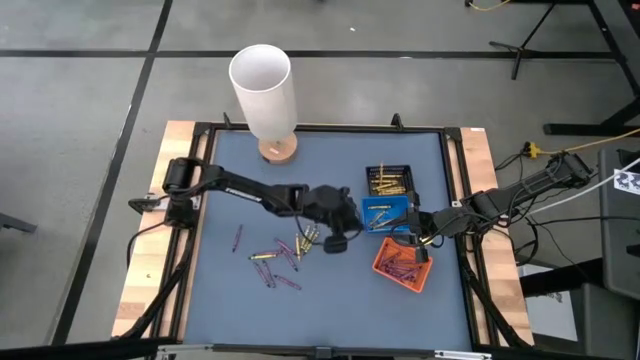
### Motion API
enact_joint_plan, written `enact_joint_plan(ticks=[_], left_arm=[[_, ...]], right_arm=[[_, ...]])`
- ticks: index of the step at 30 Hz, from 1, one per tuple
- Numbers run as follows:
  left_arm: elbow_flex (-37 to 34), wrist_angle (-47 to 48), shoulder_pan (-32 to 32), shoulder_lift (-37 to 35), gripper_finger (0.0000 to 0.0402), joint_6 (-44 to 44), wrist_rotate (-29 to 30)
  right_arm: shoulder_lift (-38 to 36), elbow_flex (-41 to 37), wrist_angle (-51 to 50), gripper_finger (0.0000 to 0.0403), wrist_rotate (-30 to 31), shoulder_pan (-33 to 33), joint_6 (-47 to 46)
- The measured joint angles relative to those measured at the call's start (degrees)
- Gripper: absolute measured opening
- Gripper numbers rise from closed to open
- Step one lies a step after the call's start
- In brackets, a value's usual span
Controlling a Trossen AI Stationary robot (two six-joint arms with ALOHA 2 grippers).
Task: Sort crayons
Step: Put the purple crayon into the orange bin
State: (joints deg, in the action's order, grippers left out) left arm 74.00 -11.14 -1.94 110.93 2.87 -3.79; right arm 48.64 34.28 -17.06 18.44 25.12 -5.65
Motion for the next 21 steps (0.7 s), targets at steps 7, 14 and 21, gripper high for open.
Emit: enact_joint_plan(ticks=[7,14,21], left_arm=[[0.12,-12.26,-5.22,1.98,0.0006,0.00,1.91],[0.22,-20.72,-8.41,5.99,0.0006,0.02,5.44],[1.05,-32.97,-9.20,11.41,0.0006,0.02,5.85]], right_arm=[[0.00,0.00,0.49,0.0143,0.02,0.00,0.00],[-0.02,-0.02,5.92,0.0143,0.00,0.00,0.01],[-0.02,0.00,11.73,0.0143,0.00,-0.02,4.37]])
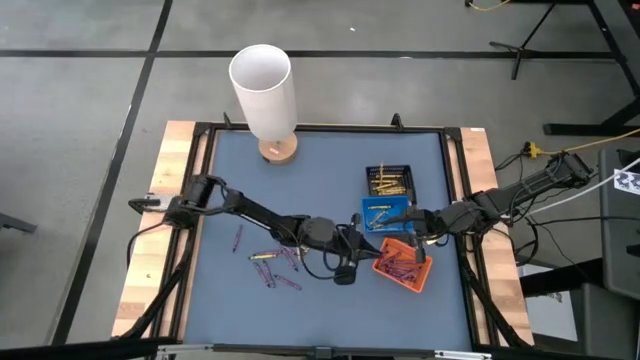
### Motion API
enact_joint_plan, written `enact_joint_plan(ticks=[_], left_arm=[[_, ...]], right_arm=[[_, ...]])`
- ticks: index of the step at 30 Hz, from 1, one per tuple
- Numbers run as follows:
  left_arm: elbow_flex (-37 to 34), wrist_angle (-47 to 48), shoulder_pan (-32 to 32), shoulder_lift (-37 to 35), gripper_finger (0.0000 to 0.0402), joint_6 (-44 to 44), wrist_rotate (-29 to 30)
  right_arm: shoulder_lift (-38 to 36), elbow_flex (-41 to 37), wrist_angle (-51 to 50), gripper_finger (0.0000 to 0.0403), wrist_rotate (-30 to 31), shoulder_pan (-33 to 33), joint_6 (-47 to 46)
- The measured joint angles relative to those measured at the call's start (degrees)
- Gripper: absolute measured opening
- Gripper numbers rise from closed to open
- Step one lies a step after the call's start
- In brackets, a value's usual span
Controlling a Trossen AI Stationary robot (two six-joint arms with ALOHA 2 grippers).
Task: Sort crayons
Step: Put the purple crayon into the orange bin, then put the green crayon into the blue bin
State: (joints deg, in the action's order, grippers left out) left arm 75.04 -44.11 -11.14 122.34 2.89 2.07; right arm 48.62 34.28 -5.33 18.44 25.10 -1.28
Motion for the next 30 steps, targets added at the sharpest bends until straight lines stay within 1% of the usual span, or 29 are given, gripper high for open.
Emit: enact_joint_plan(ticks=[5,11,15,18,21,30], left_arm=[[2.46,-2.19,0.00,3.79,0.0006,0.00,0.23],[9.55,-1.69,0.00,9.71,0.0006,-0.02,-0.02],[12.65,-1.56,0.13,12.35,0.0010,-0.04,0.45],[13.20,0.00,0.24,12.49,0.0020,-0.06,1.63],[13.29,0.93,0.22,12.40,0.0034,-0.06,4.26],[13.27,2.28,0.22,12.42,0.0092,-0.32,6.17]], right_arm=[[0.00,0.00,1.07,0.0143,0.00,0.00,0.52],[0.00,0.00,1.17,0.0143,0.00,0.01,0.59],[0.00,0.00,0.93,0.0143,0.00,0.00,0.59],[0.00,0.00,0.95,0.0143,-0.02,0.00,0.57],[0.00,0.00,0.97,0.0143,-0.02,0.00,0.58],[0.00,0.00,0.97,0.0143,-0.02,0.00,0.58]])
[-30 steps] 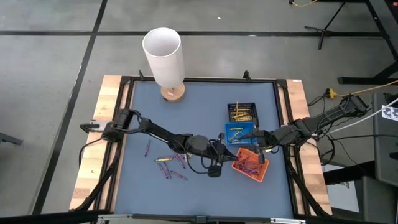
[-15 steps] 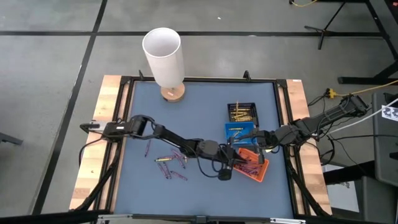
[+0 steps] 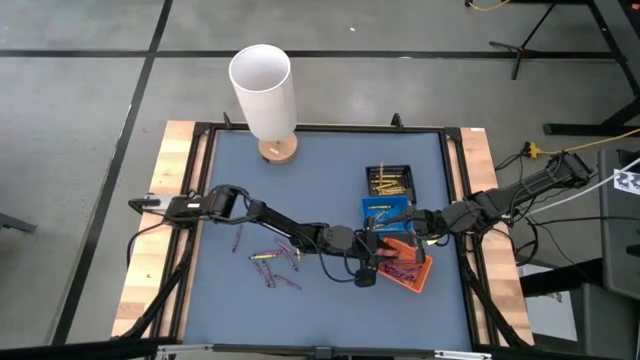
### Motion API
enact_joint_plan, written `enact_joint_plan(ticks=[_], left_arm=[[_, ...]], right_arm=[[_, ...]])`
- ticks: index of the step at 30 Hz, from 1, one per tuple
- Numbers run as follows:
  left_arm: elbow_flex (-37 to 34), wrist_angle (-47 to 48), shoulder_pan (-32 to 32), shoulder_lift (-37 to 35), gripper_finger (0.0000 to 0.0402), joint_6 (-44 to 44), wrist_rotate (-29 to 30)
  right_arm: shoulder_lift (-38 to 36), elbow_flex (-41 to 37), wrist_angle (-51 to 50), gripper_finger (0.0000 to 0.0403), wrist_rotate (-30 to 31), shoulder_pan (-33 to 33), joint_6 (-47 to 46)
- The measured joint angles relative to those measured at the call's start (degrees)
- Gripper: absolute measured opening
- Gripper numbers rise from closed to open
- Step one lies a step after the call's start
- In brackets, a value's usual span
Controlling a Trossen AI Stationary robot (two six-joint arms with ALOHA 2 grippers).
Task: Sort crayons
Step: Put the green crayon into the blue bin
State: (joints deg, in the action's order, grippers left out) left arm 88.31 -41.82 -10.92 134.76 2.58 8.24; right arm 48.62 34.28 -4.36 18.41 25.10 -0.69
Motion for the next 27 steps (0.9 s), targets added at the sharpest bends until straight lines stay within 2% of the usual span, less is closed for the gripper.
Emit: enact_joint_plan(ticks=[8,14,17,21,27], left_arm=[[0.00,0.06,0.00,-0.02,0.0133,0.01,0.04],[-0.02,2.34,0.00,-0.99,0.0135,-0.01,-0.11],[-0.02,9.52,0.00,-3.91,0.0128,-0.14,-0.18],[-0.04,24.63,0.01,-9.63,0.0117,-0.09,-0.18],[-0.07,39.25,-0.67,-17.96,0.0107,-0.12,2.33]], right_arm=[[0.00,0.00,-0.02,0.0143,0.00,0.00,-0.01],[0.00,0.00,-0.04,0.0143,0.00,0.00,-0.01],[0.02,0.02,0.18,0.0143,0.00,0.00,-0.02],[1.29,0.02,2.26,0.0143,0.00,0.00,-0.02],[8.00,0.04,6.61,0.0143,-0.21,0.00,4.25]])
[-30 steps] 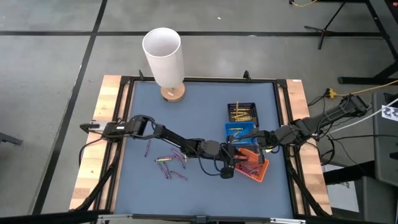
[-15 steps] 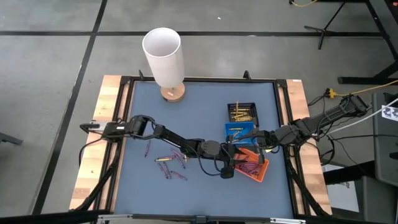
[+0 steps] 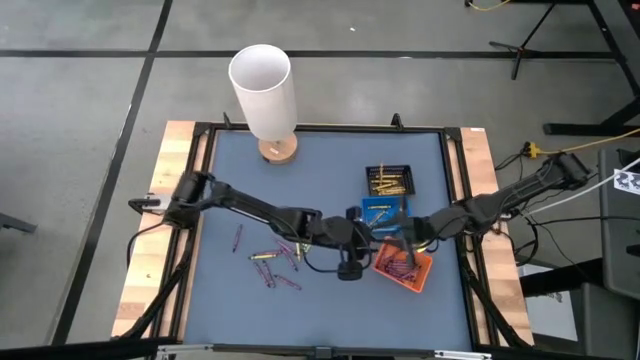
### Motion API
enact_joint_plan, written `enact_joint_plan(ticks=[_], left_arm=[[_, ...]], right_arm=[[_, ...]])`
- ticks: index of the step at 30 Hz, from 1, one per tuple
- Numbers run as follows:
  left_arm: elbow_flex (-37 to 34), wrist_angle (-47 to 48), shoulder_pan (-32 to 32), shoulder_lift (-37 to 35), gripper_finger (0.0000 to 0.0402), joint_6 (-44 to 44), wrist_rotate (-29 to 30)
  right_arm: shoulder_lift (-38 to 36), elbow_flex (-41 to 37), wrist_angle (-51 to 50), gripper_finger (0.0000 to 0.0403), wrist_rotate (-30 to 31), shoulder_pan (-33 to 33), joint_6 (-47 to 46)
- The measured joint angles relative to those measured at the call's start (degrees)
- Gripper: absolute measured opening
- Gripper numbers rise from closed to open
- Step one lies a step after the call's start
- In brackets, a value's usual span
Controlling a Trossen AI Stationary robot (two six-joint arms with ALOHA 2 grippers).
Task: Sort crayons
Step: Put the green crayon into the blue bin
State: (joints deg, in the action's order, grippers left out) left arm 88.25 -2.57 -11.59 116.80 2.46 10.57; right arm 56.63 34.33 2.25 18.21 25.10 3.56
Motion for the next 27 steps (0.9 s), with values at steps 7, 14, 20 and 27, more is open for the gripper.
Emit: enact_joint_plan(ticks=[7,14,20,27], left_arm=[[-0.02,16.15,-2.31,-7.57,0.0104,0.43,7.44],[-1.48,30.09,-3.11,-12.79,0.0104,4.60,13.25],[-14.15,31.39,-3.31,-23.35,0.0104,10.93,16.24],[-34.66,25.88,-4.18,-39.92,0.0104,22.84,17.14]], right_arm=[[10.70,3.71,3.05,0.0143,-2.51,-1.93,5.32],[20.98,10.58,2.53,0.0143,-11.25,-8.61,5.58],[28.33,13.75,2.73,0.0143,-18.01,-13.01,5.94],[36.08,16.22,4.83,0.0143,-21.54,-16.68,7.26]])
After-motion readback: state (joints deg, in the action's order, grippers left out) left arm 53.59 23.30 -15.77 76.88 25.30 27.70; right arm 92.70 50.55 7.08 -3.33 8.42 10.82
